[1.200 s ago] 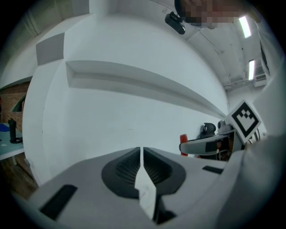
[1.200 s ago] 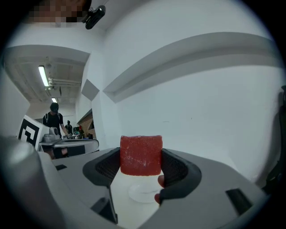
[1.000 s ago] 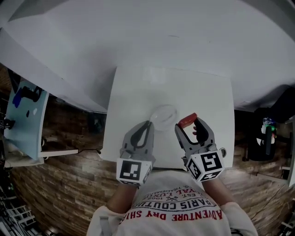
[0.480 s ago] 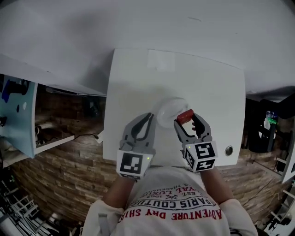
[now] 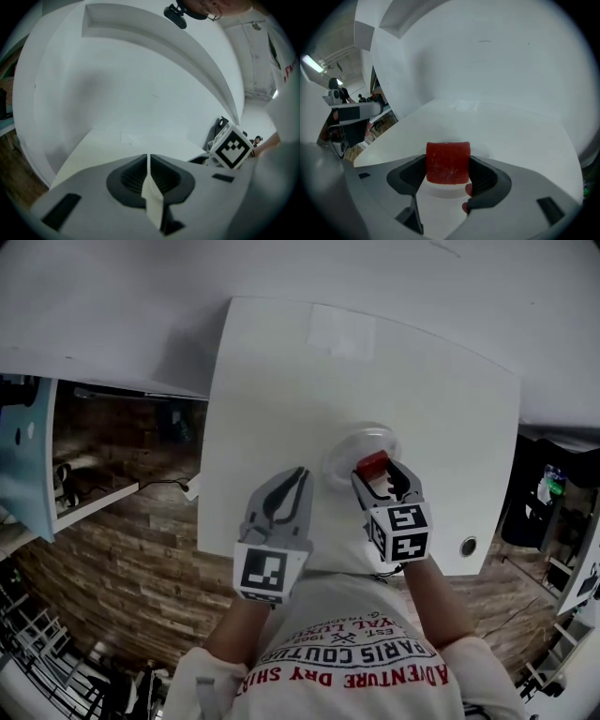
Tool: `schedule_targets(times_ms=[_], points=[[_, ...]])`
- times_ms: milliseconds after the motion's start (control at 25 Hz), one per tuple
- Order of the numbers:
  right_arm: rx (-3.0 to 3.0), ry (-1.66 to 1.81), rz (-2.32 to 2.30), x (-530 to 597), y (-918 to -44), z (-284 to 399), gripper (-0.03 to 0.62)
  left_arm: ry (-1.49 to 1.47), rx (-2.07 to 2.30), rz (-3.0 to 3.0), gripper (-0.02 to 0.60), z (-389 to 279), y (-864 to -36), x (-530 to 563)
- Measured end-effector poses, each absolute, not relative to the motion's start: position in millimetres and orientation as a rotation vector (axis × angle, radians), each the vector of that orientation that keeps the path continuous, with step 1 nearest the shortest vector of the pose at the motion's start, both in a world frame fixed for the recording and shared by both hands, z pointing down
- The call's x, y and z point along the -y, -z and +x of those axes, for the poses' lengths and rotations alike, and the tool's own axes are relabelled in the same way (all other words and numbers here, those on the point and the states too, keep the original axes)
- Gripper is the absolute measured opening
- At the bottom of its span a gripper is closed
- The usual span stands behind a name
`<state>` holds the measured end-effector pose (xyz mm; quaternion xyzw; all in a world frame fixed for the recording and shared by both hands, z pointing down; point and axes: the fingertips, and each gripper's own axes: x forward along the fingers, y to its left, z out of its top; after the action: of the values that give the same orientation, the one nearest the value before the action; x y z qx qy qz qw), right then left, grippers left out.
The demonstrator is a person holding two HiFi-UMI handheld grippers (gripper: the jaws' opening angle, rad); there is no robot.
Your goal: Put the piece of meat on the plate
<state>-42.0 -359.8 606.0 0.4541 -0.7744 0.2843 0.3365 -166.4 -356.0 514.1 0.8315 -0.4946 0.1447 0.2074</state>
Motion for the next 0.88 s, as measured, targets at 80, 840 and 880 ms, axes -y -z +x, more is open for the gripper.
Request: schedule_targets(times_ms=[80,840,880], points=[[1.985,-0.738,1.166,360,-617,-42,0.291,-0.410,1.375,2.298,0.023,-169,-523,355],[1.908,-0.659,1.118,369,-635,-56,0.290,-0.433,1.333,2.271,0.023,-166,-537,348],[1.903,-0.657,1.117,369,-635,-57,0.289,-0.435,1.331,2.272,0.023,-166,-537,348]])
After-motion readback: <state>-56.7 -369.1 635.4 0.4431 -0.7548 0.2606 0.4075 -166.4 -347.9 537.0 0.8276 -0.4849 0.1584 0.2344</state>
